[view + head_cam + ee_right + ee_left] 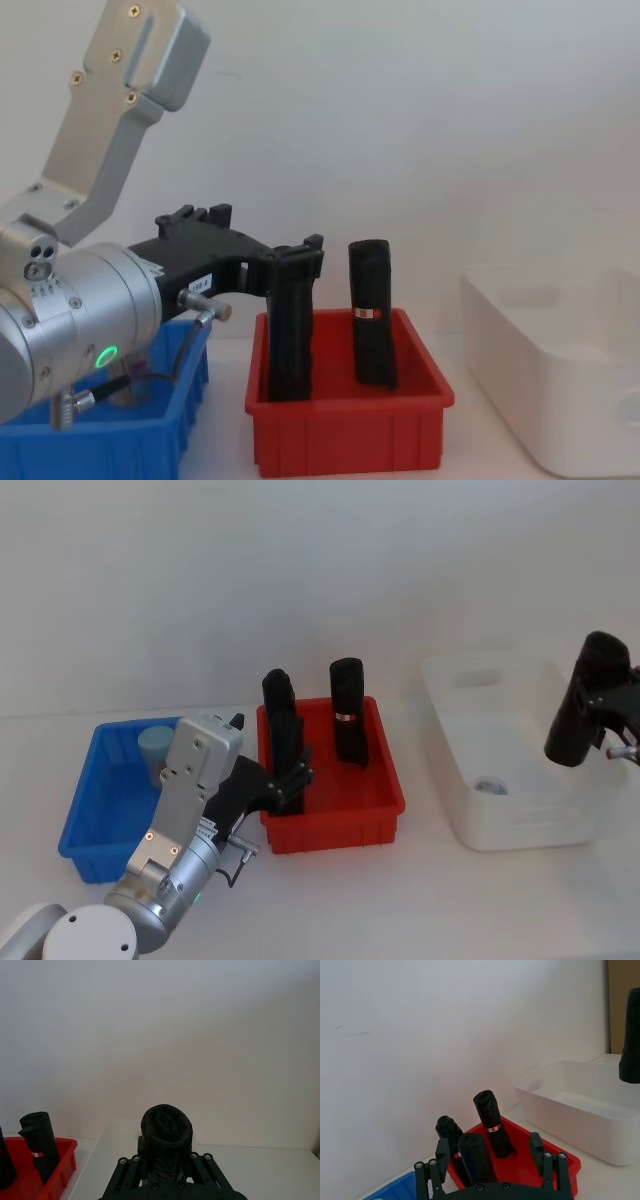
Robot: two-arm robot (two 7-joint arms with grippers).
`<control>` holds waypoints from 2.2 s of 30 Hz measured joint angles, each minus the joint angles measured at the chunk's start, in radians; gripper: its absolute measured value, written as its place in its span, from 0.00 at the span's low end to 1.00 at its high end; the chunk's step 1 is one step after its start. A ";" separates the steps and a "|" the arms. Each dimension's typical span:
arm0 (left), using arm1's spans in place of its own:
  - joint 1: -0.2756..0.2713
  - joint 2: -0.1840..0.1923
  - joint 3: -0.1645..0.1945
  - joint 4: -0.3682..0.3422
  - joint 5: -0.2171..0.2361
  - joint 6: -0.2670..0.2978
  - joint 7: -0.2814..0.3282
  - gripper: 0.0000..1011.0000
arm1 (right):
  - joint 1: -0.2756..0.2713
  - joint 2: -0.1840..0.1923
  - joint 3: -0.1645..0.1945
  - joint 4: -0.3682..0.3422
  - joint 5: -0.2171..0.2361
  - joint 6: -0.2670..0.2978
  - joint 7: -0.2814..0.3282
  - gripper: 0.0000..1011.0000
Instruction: Pick the cotton swabs from the blue box and place them into the white box.
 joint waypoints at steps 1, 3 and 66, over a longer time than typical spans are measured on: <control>0.000 0.000 0.000 0.000 0.000 0.000 0.000 0.99 | -0.003 0.002 0.003 0.002 0.000 0.003 -0.006 0.36; 0.000 0.000 0.000 0.000 0.000 0.000 0.000 0.99 | -0.005 0.003 0.005 0.005 0.000 0.006 -0.012 0.36; 0.000 0.000 0.000 0.000 0.000 0.000 0.000 0.99 | 0.002 -0.010 0.030 0.098 -0.023 -0.077 -0.001 0.99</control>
